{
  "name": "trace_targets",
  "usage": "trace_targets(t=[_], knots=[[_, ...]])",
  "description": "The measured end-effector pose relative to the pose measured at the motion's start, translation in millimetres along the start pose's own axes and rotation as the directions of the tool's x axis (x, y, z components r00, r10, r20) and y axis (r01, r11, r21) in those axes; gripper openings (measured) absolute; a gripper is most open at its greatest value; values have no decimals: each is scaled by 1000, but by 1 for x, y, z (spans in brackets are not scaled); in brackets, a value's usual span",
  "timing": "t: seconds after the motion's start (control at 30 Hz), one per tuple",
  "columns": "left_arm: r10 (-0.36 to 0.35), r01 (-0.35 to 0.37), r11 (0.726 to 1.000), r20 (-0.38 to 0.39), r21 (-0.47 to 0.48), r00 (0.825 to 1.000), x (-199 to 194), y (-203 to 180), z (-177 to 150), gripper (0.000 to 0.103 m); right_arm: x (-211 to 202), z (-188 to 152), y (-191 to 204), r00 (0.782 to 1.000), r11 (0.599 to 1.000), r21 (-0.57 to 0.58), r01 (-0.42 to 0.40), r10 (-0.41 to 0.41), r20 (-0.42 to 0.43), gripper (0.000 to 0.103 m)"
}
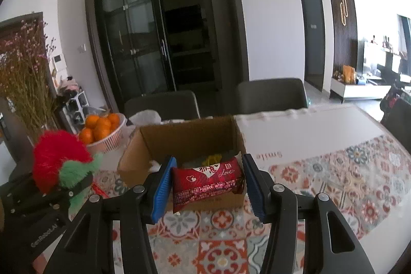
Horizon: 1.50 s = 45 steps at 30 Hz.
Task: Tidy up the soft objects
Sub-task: 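Carry the pom-pom plush and candy bar over the box with both tools, then open both tools to drop the pom-pom and candy bar into the box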
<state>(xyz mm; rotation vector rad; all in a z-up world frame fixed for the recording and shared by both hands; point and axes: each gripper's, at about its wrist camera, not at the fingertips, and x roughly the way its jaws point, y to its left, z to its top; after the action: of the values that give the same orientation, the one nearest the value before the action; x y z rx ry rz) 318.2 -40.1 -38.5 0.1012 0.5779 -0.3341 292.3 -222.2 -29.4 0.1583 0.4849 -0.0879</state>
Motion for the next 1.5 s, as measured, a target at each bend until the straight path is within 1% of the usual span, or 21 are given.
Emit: trace_targets(t=[0.13,0.27,0.53,0.73,0.87,1.0,1.07,1.13,1.17,1.27,1.33,1.43,1.5], knots=[[-14,14,1000,6,-3,1000,8,1,12,37,7,14,1,1000,1000,-10,-12,12,12,53],[-28,28,1000,-4,-13,1000,21,3,25,37,19,28,1,999,999,-11,-37,37,9,53],[-43,43,999,-29,-16,999,46,8,43,37,42,45,5,999,998,-41,-54,54,-1,53],[-55,55,998,-60,-4,997,68,6,57,37,72,57,2,993,996,-21,-92,90,-71,53],[-79,80,997,-80,2,994,81,4,66,37,94,62,-3,983,992,-2,-123,122,-135,53],[-92,93,996,-113,11,989,97,3,73,37,115,66,-6,976,993,-4,-121,119,-181,53],[-96,99,995,-142,15,985,107,4,74,37,126,68,-8,972,993,-5,-121,117,-205,53],[-111,115,993,-180,11,977,119,5,76,37,135,69,-9,966,992,-3,-124,119,-230,53],[-115,119,993,-195,8,974,126,5,77,37,143,69,-8,959,991,-9,-130,124,-255,53],[-133,137,991,-240,-1,961,141,6,78,37,156,68,-10,948,991,-7,-133,125,-294,53],[-151,157,988,-279,-1,948,151,4,76,37,166,65,-10,940,992,-11,-129,118,-321,53],[-155,166,986,-333,2,930,168,1,73,37,177,63,-12,932,993,-13,-119,107,-346,53],[-150,162,987,-356,4,922,178,-2,72,38,185,61,-13,924,993,-11,-116,104,-368,53]])
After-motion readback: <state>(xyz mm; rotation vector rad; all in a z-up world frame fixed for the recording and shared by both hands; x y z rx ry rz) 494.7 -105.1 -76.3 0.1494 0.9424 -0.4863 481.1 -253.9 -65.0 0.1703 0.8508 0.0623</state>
